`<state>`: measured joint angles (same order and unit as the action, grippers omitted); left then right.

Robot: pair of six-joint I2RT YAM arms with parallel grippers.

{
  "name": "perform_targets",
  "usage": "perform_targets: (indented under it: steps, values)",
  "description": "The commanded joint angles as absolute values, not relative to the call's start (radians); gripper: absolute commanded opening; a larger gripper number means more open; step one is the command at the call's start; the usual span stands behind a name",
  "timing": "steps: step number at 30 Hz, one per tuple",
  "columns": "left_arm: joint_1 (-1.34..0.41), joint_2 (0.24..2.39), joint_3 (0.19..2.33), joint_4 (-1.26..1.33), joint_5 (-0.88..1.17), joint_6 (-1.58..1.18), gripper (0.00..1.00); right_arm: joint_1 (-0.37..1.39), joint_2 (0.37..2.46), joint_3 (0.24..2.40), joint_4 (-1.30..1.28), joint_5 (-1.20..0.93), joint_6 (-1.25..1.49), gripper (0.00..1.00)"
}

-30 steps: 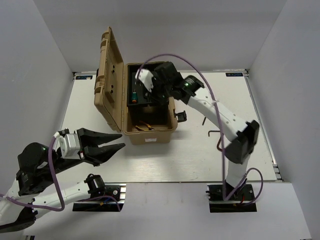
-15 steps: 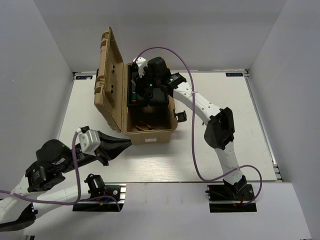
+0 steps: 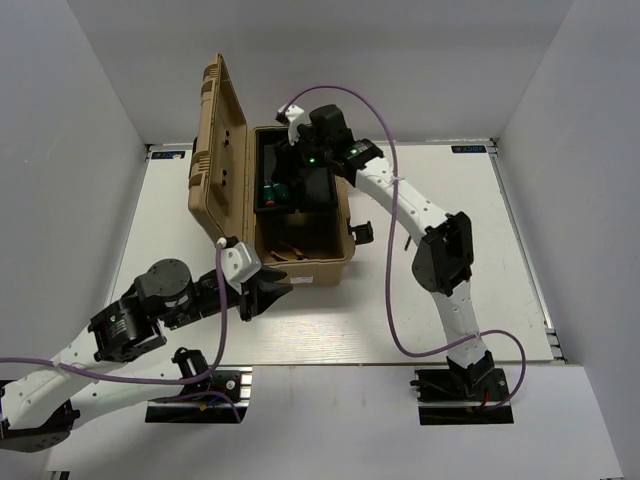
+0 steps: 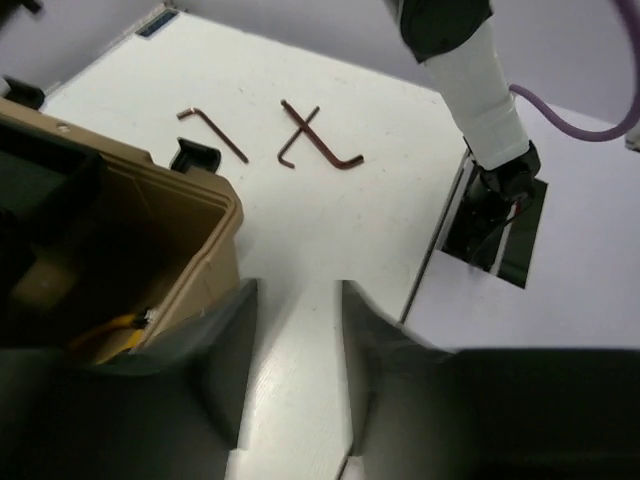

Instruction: Sort the tools into containers

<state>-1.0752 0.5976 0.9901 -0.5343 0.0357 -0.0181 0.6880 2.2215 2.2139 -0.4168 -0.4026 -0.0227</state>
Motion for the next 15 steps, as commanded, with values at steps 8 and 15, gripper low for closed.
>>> perform_targets:
  steps: [8, 15]
  values:
    - [-1.081, 0.755, 0.991, -0.503, 0.166, 0.050, 0.00, 0.540, 1.758, 2.019, -0.563, -0.063, -0.081, 0.00]
    - [-1.091, 0.879, 0.899, -0.348, 0.328, 0.118, 0.29, 0.267, 1.467, 1.595, -0.801, -0.043, -0.086, 0.58]
